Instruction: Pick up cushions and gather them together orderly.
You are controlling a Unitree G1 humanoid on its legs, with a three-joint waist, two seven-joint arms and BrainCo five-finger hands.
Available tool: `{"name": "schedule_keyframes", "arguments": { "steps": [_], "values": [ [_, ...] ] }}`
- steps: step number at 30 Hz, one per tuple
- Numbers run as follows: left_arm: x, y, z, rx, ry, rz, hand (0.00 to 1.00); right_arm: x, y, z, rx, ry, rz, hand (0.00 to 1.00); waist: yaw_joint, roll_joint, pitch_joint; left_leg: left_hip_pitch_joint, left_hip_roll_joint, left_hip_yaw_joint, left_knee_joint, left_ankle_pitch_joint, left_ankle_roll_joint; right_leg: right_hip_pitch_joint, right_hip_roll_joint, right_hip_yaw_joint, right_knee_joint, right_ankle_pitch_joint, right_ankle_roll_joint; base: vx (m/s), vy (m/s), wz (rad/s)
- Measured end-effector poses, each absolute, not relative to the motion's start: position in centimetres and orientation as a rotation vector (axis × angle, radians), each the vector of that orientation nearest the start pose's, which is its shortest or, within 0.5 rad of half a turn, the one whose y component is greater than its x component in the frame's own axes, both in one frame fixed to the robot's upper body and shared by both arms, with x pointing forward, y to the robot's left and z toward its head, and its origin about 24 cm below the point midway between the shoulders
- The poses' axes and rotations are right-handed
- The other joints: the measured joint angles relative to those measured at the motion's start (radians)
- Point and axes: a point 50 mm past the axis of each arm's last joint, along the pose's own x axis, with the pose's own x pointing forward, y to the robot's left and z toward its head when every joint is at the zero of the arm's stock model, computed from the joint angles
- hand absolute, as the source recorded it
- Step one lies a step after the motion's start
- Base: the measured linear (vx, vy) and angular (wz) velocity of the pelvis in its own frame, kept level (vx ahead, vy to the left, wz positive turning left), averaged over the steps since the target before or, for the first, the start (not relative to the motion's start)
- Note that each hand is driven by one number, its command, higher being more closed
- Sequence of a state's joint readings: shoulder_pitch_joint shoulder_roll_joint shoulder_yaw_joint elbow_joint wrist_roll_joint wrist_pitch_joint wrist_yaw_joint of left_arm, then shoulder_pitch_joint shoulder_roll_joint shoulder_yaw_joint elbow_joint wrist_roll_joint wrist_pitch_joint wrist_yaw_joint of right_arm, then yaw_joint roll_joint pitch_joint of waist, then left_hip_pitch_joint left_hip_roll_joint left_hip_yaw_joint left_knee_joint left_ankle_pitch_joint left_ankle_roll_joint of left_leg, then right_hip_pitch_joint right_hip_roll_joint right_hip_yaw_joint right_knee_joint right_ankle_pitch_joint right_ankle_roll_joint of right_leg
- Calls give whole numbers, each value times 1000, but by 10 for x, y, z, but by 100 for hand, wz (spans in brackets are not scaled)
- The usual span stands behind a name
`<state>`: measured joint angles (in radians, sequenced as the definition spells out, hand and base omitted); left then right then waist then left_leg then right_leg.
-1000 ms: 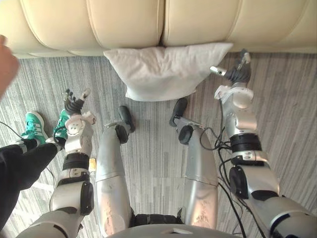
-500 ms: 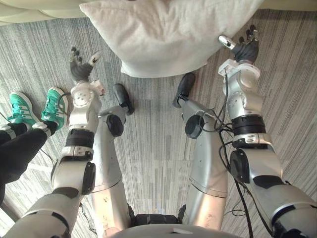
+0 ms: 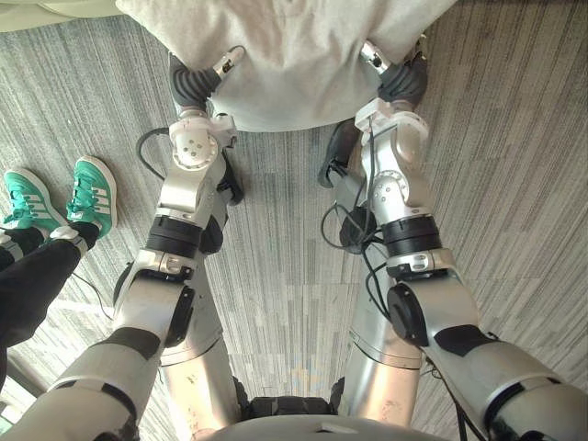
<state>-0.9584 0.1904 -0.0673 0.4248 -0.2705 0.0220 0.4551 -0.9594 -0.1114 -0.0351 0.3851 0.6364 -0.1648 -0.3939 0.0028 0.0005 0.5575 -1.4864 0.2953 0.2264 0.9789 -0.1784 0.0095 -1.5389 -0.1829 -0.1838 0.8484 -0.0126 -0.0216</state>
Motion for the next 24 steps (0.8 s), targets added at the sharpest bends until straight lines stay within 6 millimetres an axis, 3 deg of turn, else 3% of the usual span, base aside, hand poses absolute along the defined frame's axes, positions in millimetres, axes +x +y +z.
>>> {"name": "schedule_keyframes", "arguments": {
  "steps": [9,16,24],
  "values": [
    [377,138,252,-102,-482,241,100,361,-129,249,676,-550,-73,100,-2,0,0,-1,0,-2,-23,10,-6,8,8,-9,-35,13,-6,-68,-43,-1],
    [368,141,243,-116,-492,233,100,351,-128,242,678,-565,-49,100,-9,0,-1,32,-4,-12,-34,18,-9,55,10,-21,-49,24,-23,-64,-42,1],
    [341,147,211,-159,-477,222,100,331,-116,206,660,-512,7,100,-8,-1,-5,289,-24,-7,-184,52,-26,320,28,-50,-195,35,-15,-83,-65,6]
  ]
}}
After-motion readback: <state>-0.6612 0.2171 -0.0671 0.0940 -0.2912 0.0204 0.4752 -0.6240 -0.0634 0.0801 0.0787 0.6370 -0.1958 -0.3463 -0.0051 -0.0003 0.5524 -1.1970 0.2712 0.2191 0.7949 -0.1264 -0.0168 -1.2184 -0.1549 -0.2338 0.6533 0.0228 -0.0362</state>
